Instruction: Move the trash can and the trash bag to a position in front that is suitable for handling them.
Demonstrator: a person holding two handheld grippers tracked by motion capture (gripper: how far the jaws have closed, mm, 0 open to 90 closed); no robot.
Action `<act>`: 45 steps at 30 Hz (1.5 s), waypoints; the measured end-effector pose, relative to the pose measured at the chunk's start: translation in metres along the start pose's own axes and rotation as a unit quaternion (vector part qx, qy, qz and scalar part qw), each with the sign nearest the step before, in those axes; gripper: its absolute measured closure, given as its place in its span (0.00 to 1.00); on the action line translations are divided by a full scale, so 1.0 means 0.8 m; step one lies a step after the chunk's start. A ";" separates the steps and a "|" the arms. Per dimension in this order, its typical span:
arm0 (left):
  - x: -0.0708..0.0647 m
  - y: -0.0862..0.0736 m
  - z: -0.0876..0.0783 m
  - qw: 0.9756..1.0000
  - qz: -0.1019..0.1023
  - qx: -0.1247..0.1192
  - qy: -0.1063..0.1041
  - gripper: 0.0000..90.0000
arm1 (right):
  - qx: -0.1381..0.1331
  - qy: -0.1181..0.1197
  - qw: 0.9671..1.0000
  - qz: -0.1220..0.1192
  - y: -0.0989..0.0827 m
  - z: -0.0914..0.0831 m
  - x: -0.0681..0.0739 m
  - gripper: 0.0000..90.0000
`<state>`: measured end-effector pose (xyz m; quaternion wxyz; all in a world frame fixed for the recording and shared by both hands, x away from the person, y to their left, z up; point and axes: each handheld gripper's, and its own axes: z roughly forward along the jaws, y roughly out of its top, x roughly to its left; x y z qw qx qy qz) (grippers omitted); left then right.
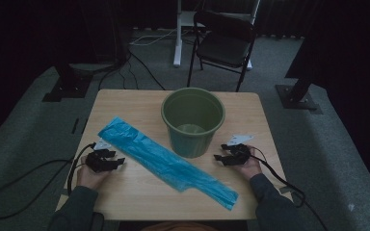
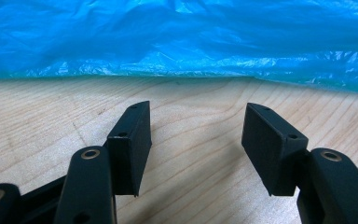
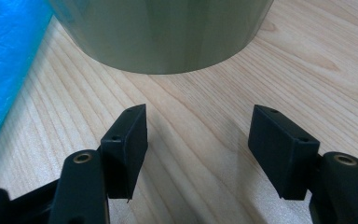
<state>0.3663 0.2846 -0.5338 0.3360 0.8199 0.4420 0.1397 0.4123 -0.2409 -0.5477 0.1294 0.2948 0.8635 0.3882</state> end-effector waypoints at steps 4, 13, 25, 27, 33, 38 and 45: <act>0.001 0.001 -0.001 1.000 -0.009 0.001 -0.007 0.50 | 0.000 0.000 1.000 0.001 0.000 0.000 0.000 0.41; -0.006 0.009 -0.007 1.000 0.004 -0.015 -0.003 0.51 | -0.001 -0.002 1.000 0.001 0.000 0.000 0.000 0.42; -0.028 0.048 0.003 0.999 0.039 -0.028 -0.005 0.49 | -0.010 -0.029 0.999 0.014 0.021 -0.020 -0.004 0.57; -0.030 0.055 0.006 0.999 0.039 -0.031 -0.009 0.49 | -0.011 -0.032 0.999 0.015 0.023 -0.020 -0.004 0.57; -0.047 0.086 0.023 0.998 0.045 -0.044 -0.029 0.50 | -0.020 -0.058 0.998 0.030 0.040 -0.023 -0.019 0.62; -0.057 0.109 0.046 0.997 0.037 -0.049 -0.048 0.51 | -0.020 -0.072 0.997 0.036 0.057 -0.020 -0.027 0.64; -0.068 0.143 0.066 0.996 0.028 -0.070 -0.052 0.53 | -0.022 -0.092 0.994 0.048 0.077 -0.012 -0.043 0.66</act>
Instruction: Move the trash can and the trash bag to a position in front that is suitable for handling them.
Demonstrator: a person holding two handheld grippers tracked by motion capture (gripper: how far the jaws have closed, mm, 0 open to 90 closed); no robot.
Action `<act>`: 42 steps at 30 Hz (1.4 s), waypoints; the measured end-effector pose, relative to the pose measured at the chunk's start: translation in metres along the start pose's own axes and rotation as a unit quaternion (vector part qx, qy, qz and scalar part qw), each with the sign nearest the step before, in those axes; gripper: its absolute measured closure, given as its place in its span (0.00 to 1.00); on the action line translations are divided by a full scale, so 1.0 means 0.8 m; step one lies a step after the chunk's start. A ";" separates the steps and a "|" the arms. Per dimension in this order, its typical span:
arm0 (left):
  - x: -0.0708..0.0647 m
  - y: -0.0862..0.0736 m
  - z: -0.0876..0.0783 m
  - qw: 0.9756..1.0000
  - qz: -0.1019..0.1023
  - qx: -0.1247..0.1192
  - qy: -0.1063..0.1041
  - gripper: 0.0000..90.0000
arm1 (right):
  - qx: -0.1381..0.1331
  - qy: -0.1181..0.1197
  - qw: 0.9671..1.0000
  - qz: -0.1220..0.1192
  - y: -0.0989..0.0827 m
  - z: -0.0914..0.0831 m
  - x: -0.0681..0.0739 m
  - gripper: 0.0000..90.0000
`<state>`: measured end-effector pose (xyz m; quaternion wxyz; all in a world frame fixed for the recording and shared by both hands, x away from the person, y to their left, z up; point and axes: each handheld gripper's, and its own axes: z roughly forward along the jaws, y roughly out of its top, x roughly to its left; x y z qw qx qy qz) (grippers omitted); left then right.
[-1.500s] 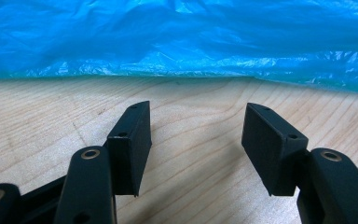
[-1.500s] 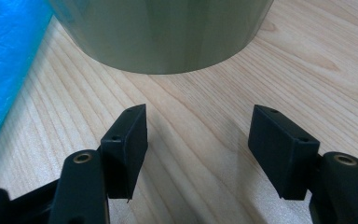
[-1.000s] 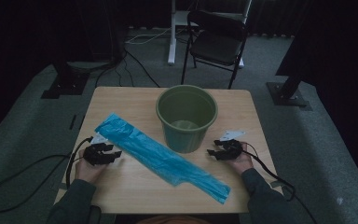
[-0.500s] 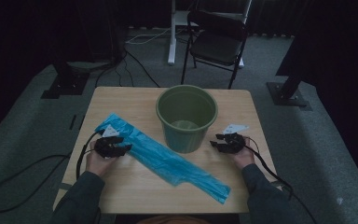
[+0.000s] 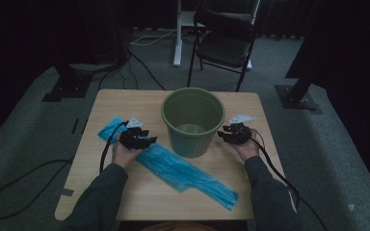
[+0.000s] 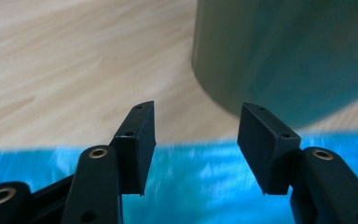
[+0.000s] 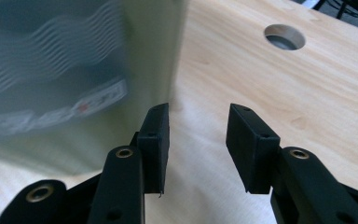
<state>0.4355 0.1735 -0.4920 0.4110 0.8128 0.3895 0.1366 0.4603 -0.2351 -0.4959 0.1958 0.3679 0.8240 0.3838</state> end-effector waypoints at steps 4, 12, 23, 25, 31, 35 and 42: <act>-0.002 0.017 0.015 1.000 -0.002 -0.002 0.007 0.55 | -0.003 0.000 1.000 0.019 0.012 0.009 -0.009 0.67; -0.011 0.029 0.029 1.000 0.010 0.005 0.004 0.56 | -0.001 0.022 1.000 0.021 0.017 0.016 -0.010 0.67; -0.010 0.036 0.035 1.000 0.010 0.004 0.000 0.62 | 0.001 0.041 0.999 0.030 0.023 0.021 -0.013 0.78; -0.011 0.036 0.034 1.000 0.015 0.004 -0.003 0.64 | 0.000 0.053 0.998 0.032 0.022 0.019 -0.012 0.84; -0.012 0.029 0.023 1.000 0.022 0.005 -0.001 0.69 | 0.007 0.072 0.997 0.010 0.021 0.014 0.001 0.87; -0.014 0.018 0.010 1.000 0.026 0.005 -0.007 0.70 | 0.012 0.083 0.996 -0.008 0.019 0.007 0.015 0.87; -0.024 0.003 -0.011 0.999 0.045 0.013 -0.006 0.70 | 0.020 0.095 0.995 -0.033 0.013 -0.005 0.039 0.85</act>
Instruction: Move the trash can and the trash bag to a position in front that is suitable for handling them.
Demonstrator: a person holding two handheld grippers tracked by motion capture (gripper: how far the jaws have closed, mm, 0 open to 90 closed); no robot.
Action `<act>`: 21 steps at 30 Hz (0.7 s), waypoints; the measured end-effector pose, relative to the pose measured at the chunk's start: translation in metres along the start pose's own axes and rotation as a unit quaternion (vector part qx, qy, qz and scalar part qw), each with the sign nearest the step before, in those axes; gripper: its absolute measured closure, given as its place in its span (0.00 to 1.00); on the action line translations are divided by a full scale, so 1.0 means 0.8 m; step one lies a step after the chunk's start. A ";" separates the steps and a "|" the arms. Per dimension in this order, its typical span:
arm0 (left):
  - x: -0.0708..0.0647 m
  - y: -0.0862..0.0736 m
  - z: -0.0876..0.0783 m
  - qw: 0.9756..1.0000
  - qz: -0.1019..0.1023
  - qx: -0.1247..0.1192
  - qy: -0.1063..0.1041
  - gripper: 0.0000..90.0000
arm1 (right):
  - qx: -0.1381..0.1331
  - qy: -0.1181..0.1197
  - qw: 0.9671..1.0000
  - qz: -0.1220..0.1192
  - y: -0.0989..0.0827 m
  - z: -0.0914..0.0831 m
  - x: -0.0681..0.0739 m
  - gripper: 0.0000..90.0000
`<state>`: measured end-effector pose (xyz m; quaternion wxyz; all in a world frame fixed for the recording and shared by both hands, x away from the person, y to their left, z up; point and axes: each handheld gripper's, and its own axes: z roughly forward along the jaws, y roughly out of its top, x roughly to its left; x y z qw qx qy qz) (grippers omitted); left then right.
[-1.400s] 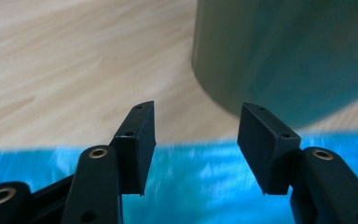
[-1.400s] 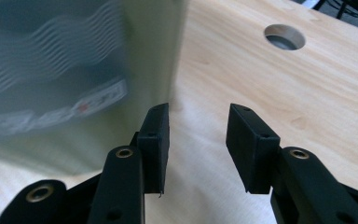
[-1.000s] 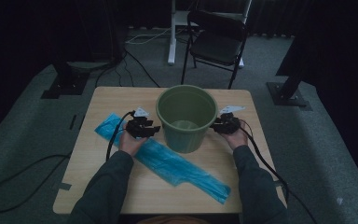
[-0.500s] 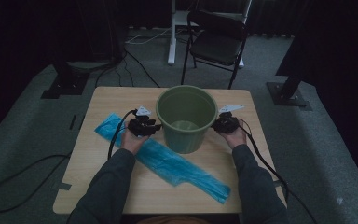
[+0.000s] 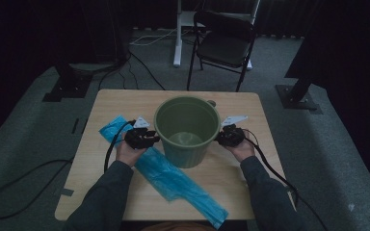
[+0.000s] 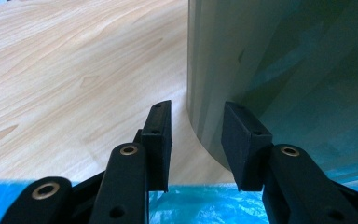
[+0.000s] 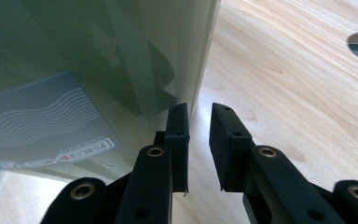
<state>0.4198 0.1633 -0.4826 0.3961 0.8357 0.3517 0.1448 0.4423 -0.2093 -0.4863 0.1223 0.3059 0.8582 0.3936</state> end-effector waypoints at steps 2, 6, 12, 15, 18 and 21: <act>-0.001 -0.002 -0.002 1.000 0.001 0.000 0.000 0.70 | 0.002 0.002 1.000 -0.004 -0.001 -0.002 0.007 0.85; -0.005 -0.011 -0.012 1.000 0.001 -0.001 -0.006 0.70 | 0.001 0.008 1.000 -0.012 -0.004 -0.004 0.017 0.85; -0.003 -0.018 -0.019 1.000 -0.013 -0.010 -0.007 0.64 | -0.004 0.008 1.000 -0.014 -0.008 -0.006 0.022 0.76; 0.001 -0.020 -0.025 1.000 -0.014 -0.010 0.006 0.62 | -0.011 0.006 1.000 -0.005 -0.015 -0.007 0.022 0.68; 0.007 -0.026 -0.034 0.999 -0.020 -0.015 0.021 0.60 | -0.003 -0.011 1.000 -0.005 -0.023 -0.008 0.023 0.62; 0.015 -0.035 -0.044 0.999 -0.027 -0.019 0.037 0.59 | 0.007 -0.033 0.999 -0.011 -0.031 -0.008 0.023 0.58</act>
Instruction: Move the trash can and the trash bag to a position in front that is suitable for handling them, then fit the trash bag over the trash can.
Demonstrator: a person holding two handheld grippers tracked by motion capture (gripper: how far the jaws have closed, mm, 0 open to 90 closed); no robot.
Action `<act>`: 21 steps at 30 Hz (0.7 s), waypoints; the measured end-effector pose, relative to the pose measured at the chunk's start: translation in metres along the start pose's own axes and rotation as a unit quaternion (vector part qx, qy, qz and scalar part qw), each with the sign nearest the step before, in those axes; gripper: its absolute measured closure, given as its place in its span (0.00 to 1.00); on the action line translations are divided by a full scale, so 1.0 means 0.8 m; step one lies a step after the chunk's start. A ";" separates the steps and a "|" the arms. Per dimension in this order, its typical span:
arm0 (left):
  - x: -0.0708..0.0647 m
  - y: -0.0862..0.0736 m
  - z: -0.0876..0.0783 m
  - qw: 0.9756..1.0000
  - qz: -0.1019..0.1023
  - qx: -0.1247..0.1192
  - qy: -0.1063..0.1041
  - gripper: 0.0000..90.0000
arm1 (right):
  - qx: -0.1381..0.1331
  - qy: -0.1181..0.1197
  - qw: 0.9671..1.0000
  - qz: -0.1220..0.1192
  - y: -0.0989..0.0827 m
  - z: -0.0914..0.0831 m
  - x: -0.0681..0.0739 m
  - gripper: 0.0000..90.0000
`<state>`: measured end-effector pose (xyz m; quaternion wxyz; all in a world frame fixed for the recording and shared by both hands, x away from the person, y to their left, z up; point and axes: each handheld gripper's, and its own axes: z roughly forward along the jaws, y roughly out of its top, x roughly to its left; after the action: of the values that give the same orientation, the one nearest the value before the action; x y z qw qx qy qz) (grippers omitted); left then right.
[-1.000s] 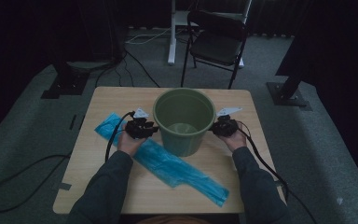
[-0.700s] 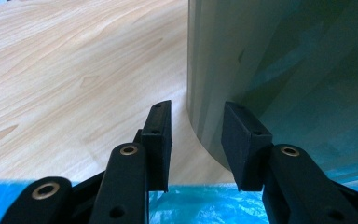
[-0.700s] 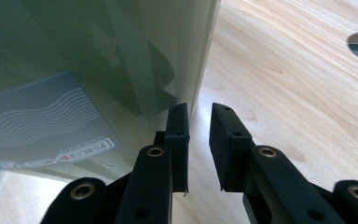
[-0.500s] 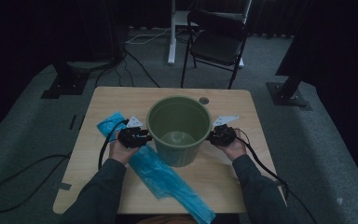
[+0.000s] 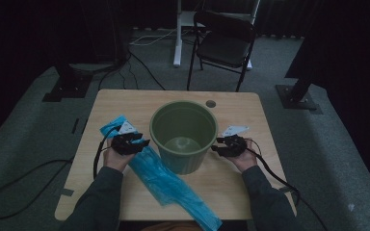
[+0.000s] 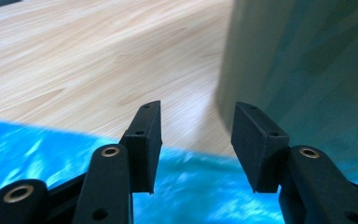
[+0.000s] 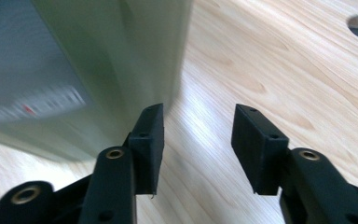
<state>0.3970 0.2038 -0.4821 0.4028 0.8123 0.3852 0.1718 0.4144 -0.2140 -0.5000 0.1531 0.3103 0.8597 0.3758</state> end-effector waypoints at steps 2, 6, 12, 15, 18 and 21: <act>0.008 -0.008 -0.006 1.000 -0.010 0.001 0.010 0.58 | 0.014 -0.019 1.000 -0.008 -0.004 0.001 0.002 0.56; 0.020 -0.018 -0.013 0.999 -0.025 0.005 0.023 0.58 | 0.026 -0.028 0.999 -0.015 -0.009 0.004 0.005 0.55; 0.033 -0.035 -0.024 0.998 -0.042 0.011 0.044 0.55 | 0.037 -0.037 0.999 -0.012 -0.014 0.008 0.002 0.53; 0.038 -0.043 -0.028 0.997 -0.050 0.018 0.055 0.53 | 0.040 -0.038 0.998 -0.007 -0.017 0.010 0.000 0.53; 0.042 -0.050 -0.035 0.996 -0.058 0.018 0.063 0.51 | 0.045 -0.038 0.998 -0.005 -0.019 0.012 -0.001 0.52; 0.045 -0.056 -0.040 0.995 -0.067 0.019 0.072 0.47 | 0.048 -0.036 0.998 -0.009 -0.020 0.013 0.000 0.52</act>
<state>0.3792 0.2651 -0.4986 0.3690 0.7777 0.4700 0.1952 0.4130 -0.2162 -0.5190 0.1719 0.3227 0.8734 0.3216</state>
